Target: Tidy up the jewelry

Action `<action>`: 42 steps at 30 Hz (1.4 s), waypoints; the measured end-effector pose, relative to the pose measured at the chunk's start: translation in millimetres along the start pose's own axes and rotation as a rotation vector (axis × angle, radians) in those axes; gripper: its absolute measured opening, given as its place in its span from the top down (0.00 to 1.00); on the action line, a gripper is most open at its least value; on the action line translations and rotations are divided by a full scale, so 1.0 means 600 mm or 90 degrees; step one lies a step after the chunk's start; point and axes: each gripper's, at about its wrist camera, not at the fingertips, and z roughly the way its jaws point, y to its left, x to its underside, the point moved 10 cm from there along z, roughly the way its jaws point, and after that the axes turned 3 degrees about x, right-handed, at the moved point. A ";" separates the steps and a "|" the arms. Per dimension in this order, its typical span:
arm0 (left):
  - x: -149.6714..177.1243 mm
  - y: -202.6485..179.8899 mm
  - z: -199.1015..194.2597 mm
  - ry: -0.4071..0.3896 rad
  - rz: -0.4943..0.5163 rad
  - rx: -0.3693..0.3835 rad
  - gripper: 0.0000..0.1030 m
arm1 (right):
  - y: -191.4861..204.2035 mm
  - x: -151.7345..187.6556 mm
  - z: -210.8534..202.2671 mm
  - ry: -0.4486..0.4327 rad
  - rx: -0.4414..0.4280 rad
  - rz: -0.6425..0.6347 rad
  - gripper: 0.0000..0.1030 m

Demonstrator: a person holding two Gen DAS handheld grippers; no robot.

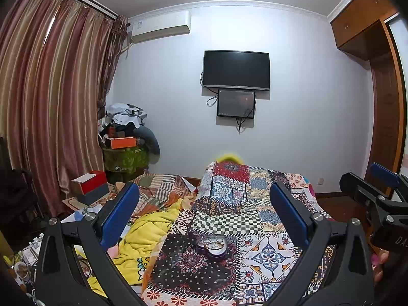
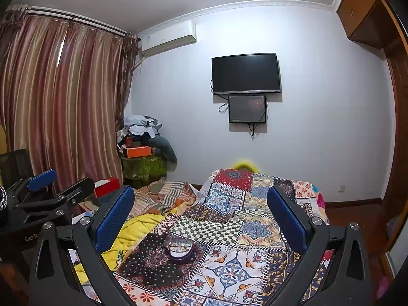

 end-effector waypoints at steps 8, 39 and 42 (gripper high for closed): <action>0.001 -0.005 0.001 0.002 0.006 0.002 0.00 | 0.000 -0.002 0.001 0.008 -0.002 -0.001 0.00; 0.000 -0.011 0.006 0.007 0.004 0.027 0.00 | -0.008 0.000 0.002 0.015 0.003 0.000 0.00; 0.001 -0.011 0.008 0.009 0.004 0.027 0.00 | -0.010 0.001 0.002 0.015 0.004 0.001 0.00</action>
